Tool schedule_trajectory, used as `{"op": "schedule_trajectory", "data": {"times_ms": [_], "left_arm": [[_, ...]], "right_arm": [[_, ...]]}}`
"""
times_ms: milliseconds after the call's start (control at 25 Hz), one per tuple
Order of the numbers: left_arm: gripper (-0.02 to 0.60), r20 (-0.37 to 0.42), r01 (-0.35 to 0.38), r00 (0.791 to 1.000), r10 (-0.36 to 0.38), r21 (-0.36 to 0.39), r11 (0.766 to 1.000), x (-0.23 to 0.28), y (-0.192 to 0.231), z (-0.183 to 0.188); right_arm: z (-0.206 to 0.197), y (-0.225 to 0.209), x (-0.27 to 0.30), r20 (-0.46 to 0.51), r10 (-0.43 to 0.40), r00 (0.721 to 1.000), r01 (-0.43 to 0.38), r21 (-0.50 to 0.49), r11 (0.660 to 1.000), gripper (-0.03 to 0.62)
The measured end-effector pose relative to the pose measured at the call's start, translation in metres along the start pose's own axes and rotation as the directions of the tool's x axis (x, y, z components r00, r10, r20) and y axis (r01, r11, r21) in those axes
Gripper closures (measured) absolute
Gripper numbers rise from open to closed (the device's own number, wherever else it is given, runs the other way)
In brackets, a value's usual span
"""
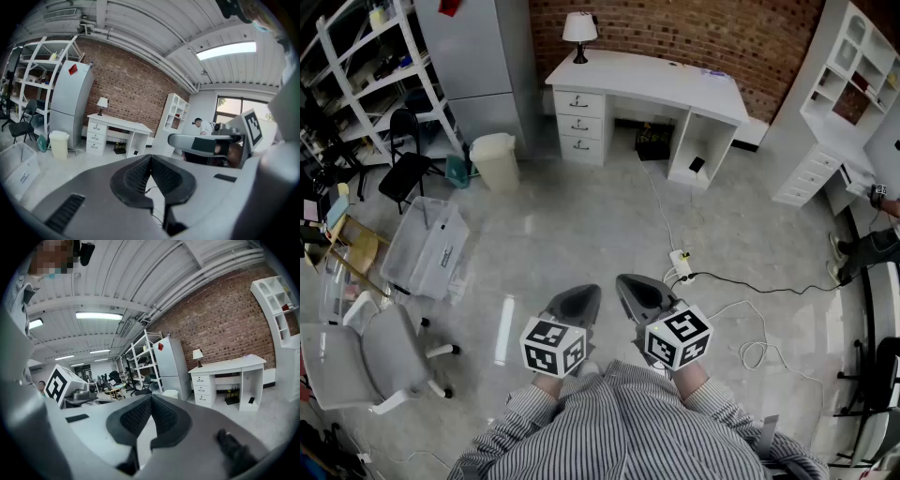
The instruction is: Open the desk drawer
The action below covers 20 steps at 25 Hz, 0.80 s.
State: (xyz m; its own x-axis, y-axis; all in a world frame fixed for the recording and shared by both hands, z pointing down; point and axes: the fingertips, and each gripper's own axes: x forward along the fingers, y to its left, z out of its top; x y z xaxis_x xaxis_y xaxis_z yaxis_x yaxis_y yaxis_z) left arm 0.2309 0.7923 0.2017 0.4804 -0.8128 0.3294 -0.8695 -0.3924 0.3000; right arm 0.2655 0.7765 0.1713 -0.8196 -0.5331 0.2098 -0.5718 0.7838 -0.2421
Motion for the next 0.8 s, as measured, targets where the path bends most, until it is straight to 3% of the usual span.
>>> {"op": "schedule_trajectory", "data": {"times_ms": [560,800], "left_arm": [[0.571,-0.037,-0.063,0.997,0.063,0.013,0.998,0.004,-0.002,-0.022],[0.571,-0.024,-0.05,0.998,0.05,0.002,0.999,0.011,-0.01,-0.024]], "right_arm": [[-0.025,0.007,-0.002,-0.052,0.032,0.998,-0.03,0.031,0.999,0.577],[-0.03,0.001,-0.006,-0.035,0.05,0.998,-0.045,0.122,0.992,0.577]]}}
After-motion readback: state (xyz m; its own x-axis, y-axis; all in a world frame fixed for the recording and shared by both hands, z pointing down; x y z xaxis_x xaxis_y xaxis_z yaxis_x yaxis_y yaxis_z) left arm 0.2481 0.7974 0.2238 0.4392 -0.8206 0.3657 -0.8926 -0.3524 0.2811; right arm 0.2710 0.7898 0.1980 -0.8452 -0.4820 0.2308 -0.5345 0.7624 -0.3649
